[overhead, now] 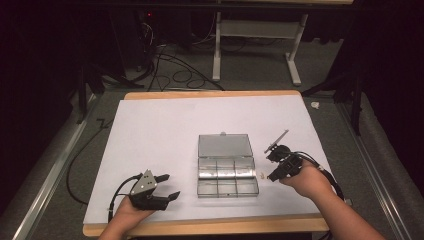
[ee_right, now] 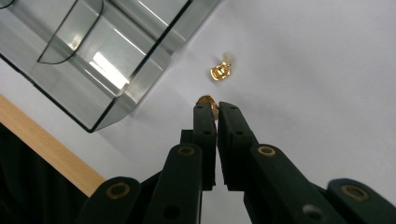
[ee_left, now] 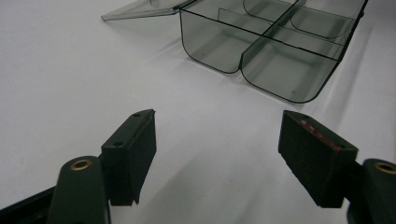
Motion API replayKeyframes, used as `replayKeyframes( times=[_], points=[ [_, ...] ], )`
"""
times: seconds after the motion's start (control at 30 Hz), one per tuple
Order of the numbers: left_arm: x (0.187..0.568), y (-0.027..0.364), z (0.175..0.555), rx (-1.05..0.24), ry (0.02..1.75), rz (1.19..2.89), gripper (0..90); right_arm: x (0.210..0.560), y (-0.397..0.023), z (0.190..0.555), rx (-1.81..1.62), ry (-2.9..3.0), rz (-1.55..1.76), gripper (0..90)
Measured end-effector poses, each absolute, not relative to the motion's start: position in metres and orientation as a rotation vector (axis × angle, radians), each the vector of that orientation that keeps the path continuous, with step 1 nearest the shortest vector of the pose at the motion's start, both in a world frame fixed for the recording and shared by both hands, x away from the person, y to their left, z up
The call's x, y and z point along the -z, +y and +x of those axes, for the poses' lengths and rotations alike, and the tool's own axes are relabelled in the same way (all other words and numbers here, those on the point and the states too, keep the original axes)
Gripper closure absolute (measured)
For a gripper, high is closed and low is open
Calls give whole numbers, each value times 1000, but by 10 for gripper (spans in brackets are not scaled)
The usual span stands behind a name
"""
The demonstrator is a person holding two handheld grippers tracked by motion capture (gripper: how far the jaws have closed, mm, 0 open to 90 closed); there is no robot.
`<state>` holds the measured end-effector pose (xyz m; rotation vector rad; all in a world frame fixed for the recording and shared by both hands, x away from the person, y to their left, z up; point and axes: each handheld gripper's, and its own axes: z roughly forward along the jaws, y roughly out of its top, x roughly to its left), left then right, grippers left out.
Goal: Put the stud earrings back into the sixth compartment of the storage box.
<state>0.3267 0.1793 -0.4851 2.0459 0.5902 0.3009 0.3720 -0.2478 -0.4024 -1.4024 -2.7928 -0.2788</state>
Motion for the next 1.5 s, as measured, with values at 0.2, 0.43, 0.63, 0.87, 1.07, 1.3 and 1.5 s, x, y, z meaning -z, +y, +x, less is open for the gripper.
replayKeyframes(
  times=[0.2, 0.43, 0.63, 0.87, 1.07, 1.3, 1.5],
  points=[
    [485, 179, 327, -298, 588, 2047, 285, 395, -241, 370, 276, -2804, -1387, 873],
    [485, 179, 327, -296, 588, 2047, 285, 385, -234, 370, 288, -2819, -1367, 873],
    [485, 179, 327, -296, 588, 2046, 285, 384, -227, 371, 292, -2826, -1348, 872],
    [485, 179, 327, -296, 587, 2048, 285, 381, -217, 372, 300, -2831, -1316, 873],
    [485, 179, 327, -293, 586, 2049, 285, 381, -207, 372, 306, -2845, -1284, 873],
    [485, 179, 327, -294, 585, 2049, 285, 383, -197, 372, 296, -2860, -1233, 873],
    [485, 179, 327, -294, 585, 2049, 285, 389, -184, 374, 311, -2884, -1162, 872]
  ],
)
